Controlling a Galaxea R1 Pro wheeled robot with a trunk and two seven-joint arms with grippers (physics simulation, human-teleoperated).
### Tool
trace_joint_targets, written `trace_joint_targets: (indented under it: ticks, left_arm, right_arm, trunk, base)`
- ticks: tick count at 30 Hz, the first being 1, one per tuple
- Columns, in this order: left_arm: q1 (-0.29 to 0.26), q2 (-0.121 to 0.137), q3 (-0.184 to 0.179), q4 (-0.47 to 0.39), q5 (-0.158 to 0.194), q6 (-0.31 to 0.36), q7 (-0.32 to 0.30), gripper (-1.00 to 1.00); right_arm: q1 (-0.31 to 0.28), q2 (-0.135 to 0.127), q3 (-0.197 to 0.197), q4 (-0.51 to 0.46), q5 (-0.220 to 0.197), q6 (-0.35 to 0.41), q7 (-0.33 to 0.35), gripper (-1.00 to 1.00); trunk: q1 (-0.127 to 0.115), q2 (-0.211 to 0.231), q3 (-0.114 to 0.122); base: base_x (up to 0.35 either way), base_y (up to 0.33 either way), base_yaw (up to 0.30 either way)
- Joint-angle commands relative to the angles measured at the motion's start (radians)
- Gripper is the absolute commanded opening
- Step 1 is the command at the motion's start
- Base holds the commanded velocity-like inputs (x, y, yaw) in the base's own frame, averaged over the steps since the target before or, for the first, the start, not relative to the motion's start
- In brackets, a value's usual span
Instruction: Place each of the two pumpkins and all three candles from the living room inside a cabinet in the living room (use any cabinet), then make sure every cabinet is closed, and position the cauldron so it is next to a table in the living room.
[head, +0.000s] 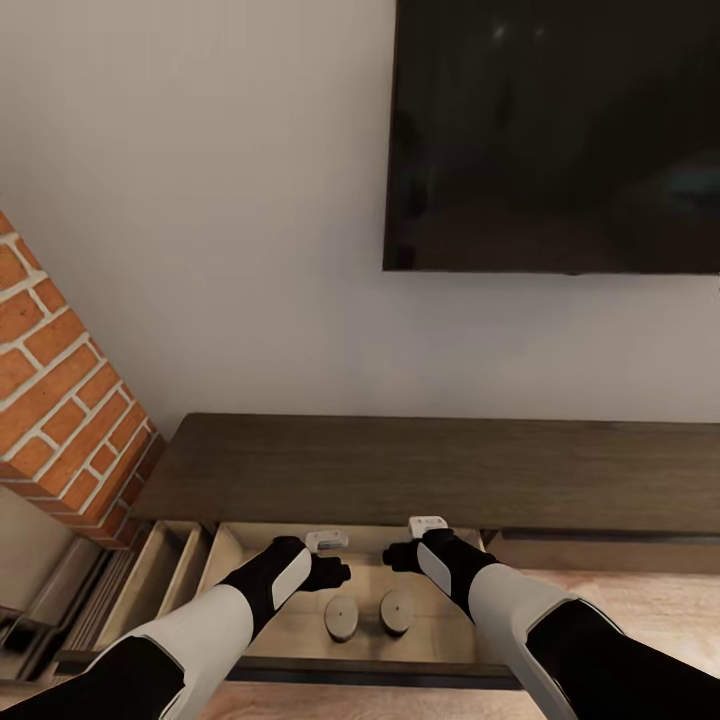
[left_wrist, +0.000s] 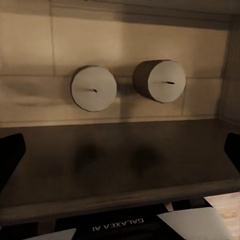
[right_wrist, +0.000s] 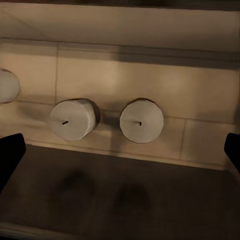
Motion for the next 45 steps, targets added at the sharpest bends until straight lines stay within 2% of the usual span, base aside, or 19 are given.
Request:
trace_joint_targets:
  ticks: [1, 5, 9, 14, 18, 34, 37, 38, 40, 45]
  left_arm:
    - [0.0, 0.0, -0.004, -0.001, 0.011, 0.003, 0.009, 1.0]
    - [0.004, 0.0, -0.005, -0.001, 0.011, 0.0, 0.008, 1.0]
    - [0.009, 0.0, -0.004, -0.002, 0.008, -0.002, 0.009, 1.0]
    - [0.01, 0.0, -0.002, -0.001, 0.009, -0.019, 0.009, 1.0]
    - [0.011, 0.0, -0.002, -0.001, 0.012, -0.083, 0.005, 1.0]
    - [0.009, 0.0, -0.001, 0.002, 0.007, -0.095, 0.012, 1.0]
    - [0.009, 0.008, -0.001, 0.008, 0.007, -0.099, 0.012, 1.0]
    - [0.009, 0.024, -0.001, 0.011, 0.008, -0.122, 0.011, 1.0]
    - [0.009, 0.035, -0.001, 0.016, 0.01, -0.153, 0.011, 1.0]
    - [0.01, 0.042, -0.002, 0.034, 0.01, -0.18, 0.011, 1.0]
  right_arm:
    - [0.0, 0.0, 0.009, -0.001, -0.009, 0.007, -0.003, 1.0]
    - [0.019, 0.0, 0.009, 0.002, -0.008, 0.004, -0.001, 1.0]
    - [0.074, 0.0, 0.009, 0.006, -0.01, 0.002, -0.001, 1.0]
    - [0.081, 0.0, 0.01, 0.006, -0.01, 0.002, -0.001, 1.0]
    - [0.083, 0.0, 0.008, 0.006, -0.009, 0.001, -0.002, 1.0]
    - [0.083, 0.0, 0.01, 0.006, -0.007, -0.002, 0.0, 1.0]
    - [0.084, 0.0, 0.011, 0.006, -0.007, -0.002, 0.0, 1.0]
    - [0.084, 0.0, 0.011, 0.005, -0.007, -0.003, 0.0, 1.0]
    - [0.084, 0.0, 0.011, 0.005, -0.006, -0.003, 0.0, 1.0]
    - [0.084, 0.0, 0.009, 0.004, -0.007, -0.018, 0.0, 1.0]
  trunk:
    - [0.0, 0.0, 0.001]
    - [0.0, 0.0, 0.007]
    - [0.0, 0.0, 0.014]
    - [0.0, 0.0, 0.022]
    - [0.0, 0.0, 0.028]
    - [0.0, 0.0, 0.054]
    - [0.0, 0.0, 0.058]
    - [0.0, 0.0, 0.06]
    - [0.0, 0.0, 0.063]
    - [0.0, 0.0, 0.07]
  base:
    - [0.0, 0.0, 0.0]
    - [0.0, 0.0, 0.0]
    - [0.0, 0.0, 0.0]
    - [0.0, 0.0, 0.0]
    - [0.0, 0.0, 0.0]
    - [0.0, 0.0, 0.0]
    - [0.0, 0.0, 0.0]
    - [0.0, 0.0, 0.0]
    - [0.0, 0.0, 0.0]
    - [0.0, 0.0, 0.005]
